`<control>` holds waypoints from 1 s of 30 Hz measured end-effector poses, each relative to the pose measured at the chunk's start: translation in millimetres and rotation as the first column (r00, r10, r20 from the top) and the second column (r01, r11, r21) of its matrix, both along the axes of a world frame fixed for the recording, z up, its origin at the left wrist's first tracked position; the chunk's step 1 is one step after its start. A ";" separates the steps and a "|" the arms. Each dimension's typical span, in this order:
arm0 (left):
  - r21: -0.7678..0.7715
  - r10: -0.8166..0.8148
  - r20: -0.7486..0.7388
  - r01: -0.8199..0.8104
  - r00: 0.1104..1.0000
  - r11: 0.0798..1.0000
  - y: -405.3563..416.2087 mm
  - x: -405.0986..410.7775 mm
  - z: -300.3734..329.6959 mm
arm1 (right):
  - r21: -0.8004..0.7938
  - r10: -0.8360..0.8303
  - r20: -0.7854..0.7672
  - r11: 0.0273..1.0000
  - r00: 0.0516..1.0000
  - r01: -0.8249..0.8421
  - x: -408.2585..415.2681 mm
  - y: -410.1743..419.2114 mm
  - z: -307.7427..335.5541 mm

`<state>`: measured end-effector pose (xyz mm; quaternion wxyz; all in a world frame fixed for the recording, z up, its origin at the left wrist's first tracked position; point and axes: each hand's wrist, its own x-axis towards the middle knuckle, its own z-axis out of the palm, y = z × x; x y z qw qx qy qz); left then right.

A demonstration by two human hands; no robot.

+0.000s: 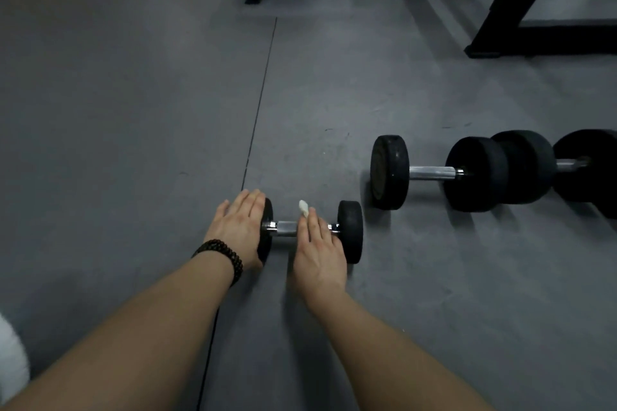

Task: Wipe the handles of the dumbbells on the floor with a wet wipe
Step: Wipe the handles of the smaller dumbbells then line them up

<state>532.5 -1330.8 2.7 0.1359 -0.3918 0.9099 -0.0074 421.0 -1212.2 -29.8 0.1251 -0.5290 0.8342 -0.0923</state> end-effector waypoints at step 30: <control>0.165 -0.005 -0.495 0.099 0.869 0.981 -52.7 -13.0 -13.6 | -0.088 -0.086 -0.194 0.994 0.977 0.070 -13.6 -47.5 -32.0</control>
